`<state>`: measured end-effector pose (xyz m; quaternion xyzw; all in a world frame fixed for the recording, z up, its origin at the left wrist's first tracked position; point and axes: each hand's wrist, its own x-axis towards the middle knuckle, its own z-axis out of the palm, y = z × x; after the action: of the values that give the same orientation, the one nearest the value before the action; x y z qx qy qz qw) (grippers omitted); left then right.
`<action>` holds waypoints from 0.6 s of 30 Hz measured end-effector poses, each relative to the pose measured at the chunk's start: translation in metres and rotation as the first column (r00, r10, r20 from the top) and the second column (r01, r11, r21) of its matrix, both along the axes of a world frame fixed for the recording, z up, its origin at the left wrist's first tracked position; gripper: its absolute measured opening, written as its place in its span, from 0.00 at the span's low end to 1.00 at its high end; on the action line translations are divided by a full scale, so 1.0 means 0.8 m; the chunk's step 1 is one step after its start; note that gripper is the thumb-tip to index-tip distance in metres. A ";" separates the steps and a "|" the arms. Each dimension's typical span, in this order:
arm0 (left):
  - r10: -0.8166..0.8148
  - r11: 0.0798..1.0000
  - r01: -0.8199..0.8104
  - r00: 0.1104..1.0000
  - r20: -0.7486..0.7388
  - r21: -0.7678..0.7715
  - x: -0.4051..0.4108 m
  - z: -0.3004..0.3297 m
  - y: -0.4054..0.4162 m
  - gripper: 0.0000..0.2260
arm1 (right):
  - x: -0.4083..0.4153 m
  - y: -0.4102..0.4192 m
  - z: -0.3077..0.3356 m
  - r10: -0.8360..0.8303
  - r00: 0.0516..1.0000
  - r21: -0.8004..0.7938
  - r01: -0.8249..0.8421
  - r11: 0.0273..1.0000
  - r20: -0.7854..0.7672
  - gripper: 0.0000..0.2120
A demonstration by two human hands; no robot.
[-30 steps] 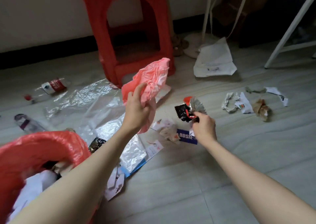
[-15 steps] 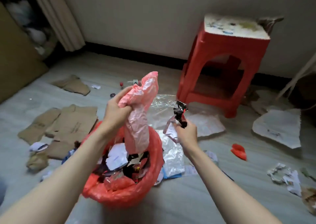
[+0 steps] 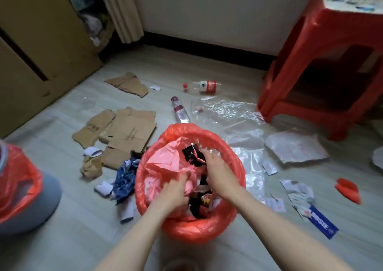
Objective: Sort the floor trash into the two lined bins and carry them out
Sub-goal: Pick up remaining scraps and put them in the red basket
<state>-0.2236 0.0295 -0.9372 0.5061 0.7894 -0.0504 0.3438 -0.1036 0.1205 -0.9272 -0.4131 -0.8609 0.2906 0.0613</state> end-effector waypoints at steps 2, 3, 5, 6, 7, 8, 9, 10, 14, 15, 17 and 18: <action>-0.028 0.992 0.038 0.996 0.083 -0.121 0.002 -0.012 0.001 0.36 | 0.003 0.001 -0.007 0.022 0.994 0.012 -0.023 1.000 0.107 0.34; -0.068 0.986 0.082 0.993 0.095 -0.146 0.002 -0.012 0.002 0.36 | 0.005 0.001 -0.010 0.023 0.988 0.019 -0.026 0.999 0.151 0.34; -0.145 0.978 0.157 0.985 0.096 -0.136 -0.003 -0.008 0.004 0.35 | 0.005 0.004 -0.017 0.017 0.976 0.007 -0.019 1.000 0.219 0.32; -0.191 0.973 0.199 0.979 0.072 -0.120 -0.006 -0.001 0.004 0.34 | 0.004 0.004 -0.021 0.011 0.970 -0.017 -0.007 1.000 0.241 0.31; -0.237 0.967 0.238 0.971 0.027 -0.095 -0.008 0.007 0.004 0.32 | 0.003 0.004 -0.025 0.007 0.966 -0.049 0.006 0.999 0.259 0.30; -0.274 0.961 0.272 0.961 -0.036 -0.054 -0.012 0.016 0.003 0.29 | 0.000 0.004 -0.026 0.012 0.963 -0.082 0.011 0.997 0.269 0.30; -0.293 0.956 0.295 0.950 -0.108 -0.002 -0.016 0.029 0.003 0.25 | -0.004 0.004 -0.026 0.021 0.961 -0.122 0.014 0.992 0.277 0.31; -0.293 0.947 0.312 0.937 -0.192 0.075 -0.019 0.039 0.001 0.21 | -0.007 0.004 -0.024 0.042 0.956 -0.168 0.008 0.986 0.291 0.32; -0.113 0.849 0.343 0.861 -0.496 0.402 -0.029 0.056 -0.003 0.27 | -0.013 0.001 -0.012 0.240 0.881 -0.338 -0.099 0.936 0.407 0.41; -0.073 0.834 0.332 0.858 -0.509 0.440 -0.031 0.053 -0.005 0.31 | -0.011 0.000 -0.008 0.267 0.870 -0.362 -0.111 0.925 0.415 0.40; -0.060 0.850 0.293 0.880 -0.471 0.438 -0.033 0.041 -0.010 0.43 | -0.006 -0.003 -0.003 0.296 0.858 -0.393 -0.121 0.911 0.421 0.38; -0.089 0.871 0.294 0.883 -0.462 0.393 -0.032 0.034 -0.013 0.48 | -0.003 -0.007 -0.002 0.316 0.843 -0.400 -0.133 0.907 0.436 0.37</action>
<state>-0.2492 0.0192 -0.9100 0.6258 0.7794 -0.0102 0.0274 -0.1061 0.1149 -0.9287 -0.3719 -0.8241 0.3314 -0.2697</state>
